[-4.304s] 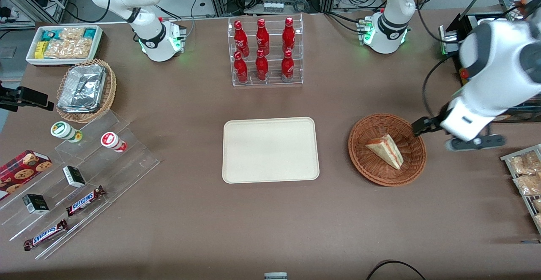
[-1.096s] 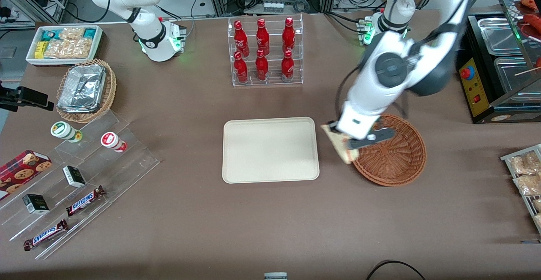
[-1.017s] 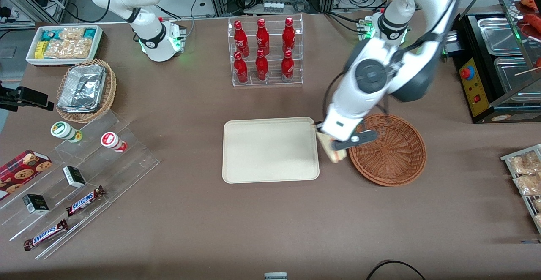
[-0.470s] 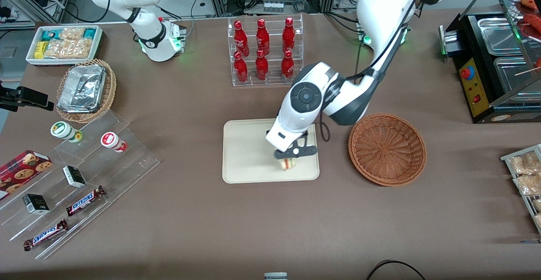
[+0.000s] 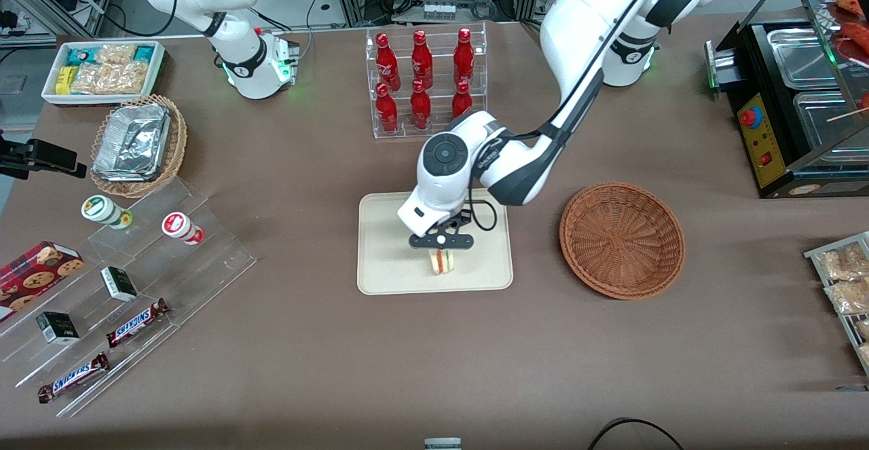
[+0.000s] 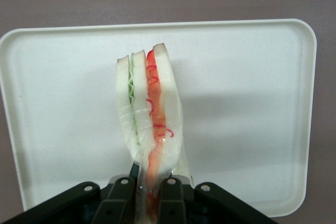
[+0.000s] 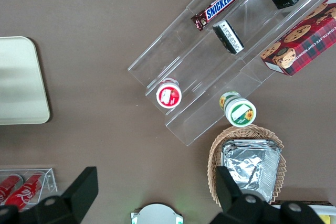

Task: Place sandwich from basket to tray
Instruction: 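Lower the sandwich onto the tray and open the left gripper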

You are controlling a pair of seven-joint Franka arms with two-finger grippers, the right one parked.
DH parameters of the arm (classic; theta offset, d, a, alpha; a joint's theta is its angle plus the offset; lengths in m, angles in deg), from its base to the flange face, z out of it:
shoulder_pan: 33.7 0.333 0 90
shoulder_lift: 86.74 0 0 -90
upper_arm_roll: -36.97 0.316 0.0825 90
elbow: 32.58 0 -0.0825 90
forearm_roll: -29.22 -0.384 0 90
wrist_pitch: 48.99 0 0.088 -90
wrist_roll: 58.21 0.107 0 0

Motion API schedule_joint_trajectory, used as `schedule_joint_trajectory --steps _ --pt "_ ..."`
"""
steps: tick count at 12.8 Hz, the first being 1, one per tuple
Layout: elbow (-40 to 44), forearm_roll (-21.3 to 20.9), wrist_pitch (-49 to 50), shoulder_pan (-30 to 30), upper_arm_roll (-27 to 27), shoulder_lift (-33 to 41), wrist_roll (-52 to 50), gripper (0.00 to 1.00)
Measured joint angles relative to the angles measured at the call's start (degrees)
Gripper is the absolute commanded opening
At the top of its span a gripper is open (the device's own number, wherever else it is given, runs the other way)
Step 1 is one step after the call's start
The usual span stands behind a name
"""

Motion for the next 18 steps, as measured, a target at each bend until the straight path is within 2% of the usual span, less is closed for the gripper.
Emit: schedule_joint_trajectory --steps 5,6,7,8,9,14,18 --pt "0.0 -2.0 -0.7 -0.8 0.0 -2.8 0.0 0.0" --pt "0.0 -2.0 -1.1 -0.9 0.0 -3.3 0.0 0.04" --pt "0.1 -2.0 -1.4 -0.9 0.0 -3.7 0.0 0.38" --pt "0.1 -2.1 -1.5 -0.9 0.0 -3.7 0.1 0.9" --pt "0.3 -2.1 -1.5 -1.0 0.0 -3.7 0.1 1.0" --pt "2.3 -2.3 -1.2 -1.0 0.2 -2.7 -0.1 1.0" --pt "3.1 -2.3 5.6 0.5 1.0 4.4 -6.1 1.0"
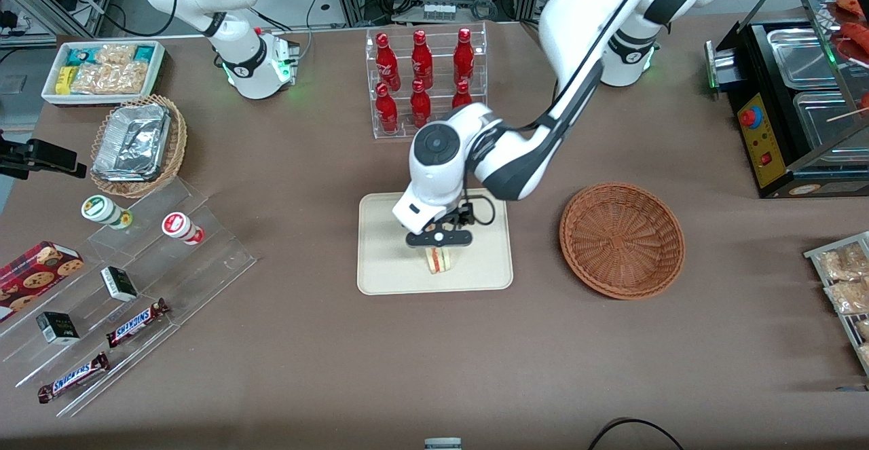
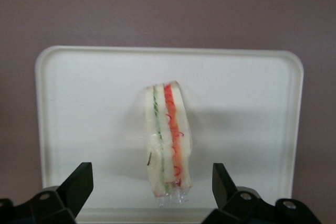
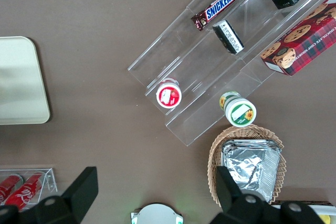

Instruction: Place sandwich from basket to tray

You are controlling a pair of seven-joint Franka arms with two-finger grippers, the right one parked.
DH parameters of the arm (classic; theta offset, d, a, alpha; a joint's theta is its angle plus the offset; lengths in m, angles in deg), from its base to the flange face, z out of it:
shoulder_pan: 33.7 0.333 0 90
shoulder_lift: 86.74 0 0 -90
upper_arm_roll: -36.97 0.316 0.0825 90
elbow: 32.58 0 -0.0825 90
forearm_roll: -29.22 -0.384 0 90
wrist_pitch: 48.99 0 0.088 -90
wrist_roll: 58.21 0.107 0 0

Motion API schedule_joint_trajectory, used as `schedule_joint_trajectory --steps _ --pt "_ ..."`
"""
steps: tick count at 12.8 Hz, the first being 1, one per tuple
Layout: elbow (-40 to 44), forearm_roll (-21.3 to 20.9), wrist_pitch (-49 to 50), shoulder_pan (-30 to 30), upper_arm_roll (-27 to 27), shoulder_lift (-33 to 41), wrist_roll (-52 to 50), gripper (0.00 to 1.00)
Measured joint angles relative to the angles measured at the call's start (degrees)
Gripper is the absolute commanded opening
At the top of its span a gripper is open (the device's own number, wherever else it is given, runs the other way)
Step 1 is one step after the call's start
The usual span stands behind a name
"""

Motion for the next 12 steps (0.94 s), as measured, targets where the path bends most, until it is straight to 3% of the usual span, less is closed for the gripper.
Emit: schedule_joint_trajectory --steps 7,12 --pt "-2.2 0.2 14.4 10.0 0.2 17.2 -1.8 1.0" --pt "-3.2 2.1 24.3 18.5 0.3 23.9 10.5 1.0"
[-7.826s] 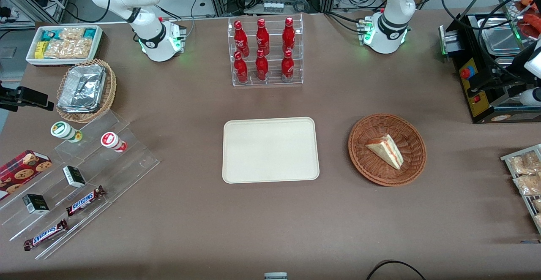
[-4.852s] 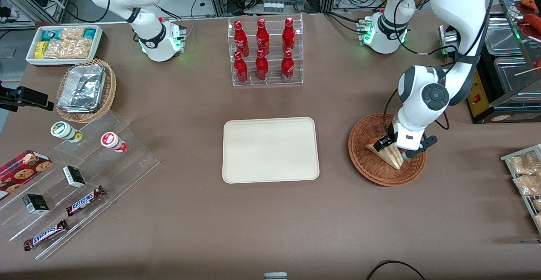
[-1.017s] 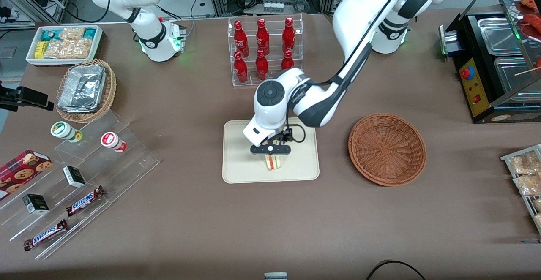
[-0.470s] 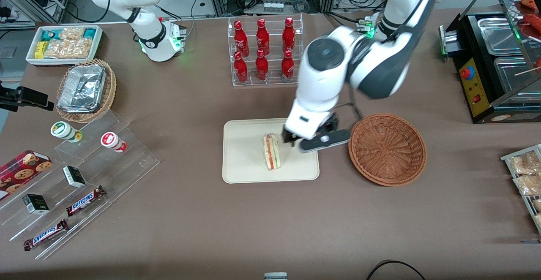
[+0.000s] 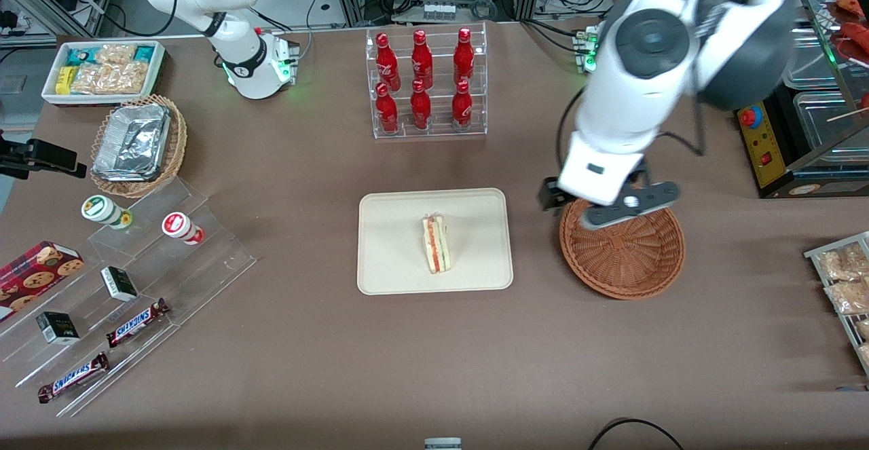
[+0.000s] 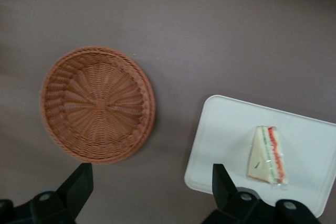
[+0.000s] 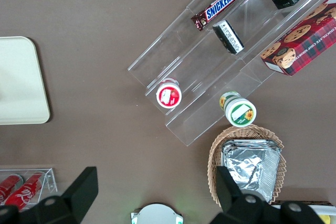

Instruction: Place sandwich from basket to tray

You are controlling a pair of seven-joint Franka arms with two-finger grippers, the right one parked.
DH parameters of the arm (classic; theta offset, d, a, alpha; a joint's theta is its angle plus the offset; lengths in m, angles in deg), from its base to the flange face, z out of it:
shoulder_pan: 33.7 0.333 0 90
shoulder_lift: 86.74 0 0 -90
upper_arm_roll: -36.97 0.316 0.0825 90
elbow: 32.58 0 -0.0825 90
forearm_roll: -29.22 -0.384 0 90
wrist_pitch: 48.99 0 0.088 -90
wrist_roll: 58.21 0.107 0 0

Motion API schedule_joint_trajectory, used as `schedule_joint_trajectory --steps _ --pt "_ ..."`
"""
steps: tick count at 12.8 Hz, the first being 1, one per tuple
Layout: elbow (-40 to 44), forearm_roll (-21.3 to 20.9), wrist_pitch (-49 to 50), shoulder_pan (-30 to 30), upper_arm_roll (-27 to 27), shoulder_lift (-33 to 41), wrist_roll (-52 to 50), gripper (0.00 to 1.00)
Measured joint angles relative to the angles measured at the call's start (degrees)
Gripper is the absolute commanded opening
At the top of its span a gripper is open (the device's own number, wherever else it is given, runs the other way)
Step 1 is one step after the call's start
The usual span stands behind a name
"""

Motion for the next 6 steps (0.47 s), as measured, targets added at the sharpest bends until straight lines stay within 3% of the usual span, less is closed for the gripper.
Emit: schedule_joint_trajectory --steps 6 --pt "-1.0 4.1 8.3 12.5 0.1 7.5 21.3 1.0"
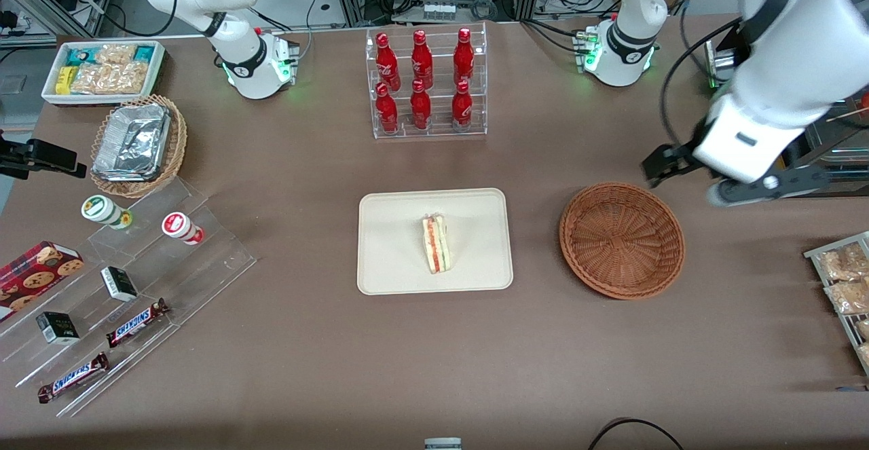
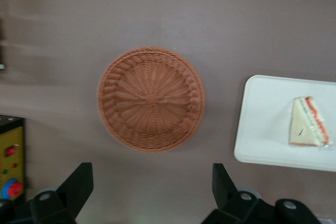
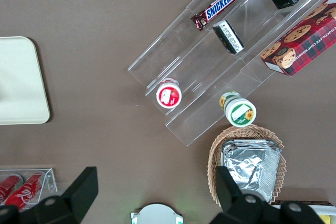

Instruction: Place sandwich from basket to tray

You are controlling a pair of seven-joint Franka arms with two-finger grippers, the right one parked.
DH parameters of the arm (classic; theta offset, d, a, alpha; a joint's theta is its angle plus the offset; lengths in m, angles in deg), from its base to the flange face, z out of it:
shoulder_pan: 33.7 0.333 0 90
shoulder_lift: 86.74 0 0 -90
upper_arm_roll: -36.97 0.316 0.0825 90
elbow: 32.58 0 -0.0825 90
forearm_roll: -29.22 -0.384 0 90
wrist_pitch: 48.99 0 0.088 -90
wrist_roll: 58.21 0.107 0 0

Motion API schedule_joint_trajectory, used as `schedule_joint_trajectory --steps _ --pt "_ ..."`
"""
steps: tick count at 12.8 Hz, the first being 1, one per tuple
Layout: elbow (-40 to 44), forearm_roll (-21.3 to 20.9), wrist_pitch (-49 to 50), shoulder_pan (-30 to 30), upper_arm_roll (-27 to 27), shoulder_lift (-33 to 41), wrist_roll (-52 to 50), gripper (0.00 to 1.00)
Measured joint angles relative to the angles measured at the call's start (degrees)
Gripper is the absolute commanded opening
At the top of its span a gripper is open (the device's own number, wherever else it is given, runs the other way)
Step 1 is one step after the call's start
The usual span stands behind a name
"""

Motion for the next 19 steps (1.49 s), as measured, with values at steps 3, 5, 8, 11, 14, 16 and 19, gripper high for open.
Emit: schedule_joint_trajectory --steps 3,5,8,11,14,16,19 --pt "-4.3 1.3 0.6 4.7 0.0 4.8 8.5 1.0" --pt "-7.1 1.4 1.1 7.0 0.0 7.9 13.4 1.0" --pt "-9.3 1.5 1.1 7.1 1.6 9.9 17.5 1.0" --pt "-9.5 1.6 1.1 3.9 8.0 10.0 22.2 1.0" --pt "-9.5 1.8 1.1 3.9 10.1 10.0 24.3 1.0" --pt "-9.1 2.5 0.9 3.9 10.1 9.5 24.3 1.0" --pt "-7.7 2.8 0.9 3.9 10.1 8.4 24.3 1.0"
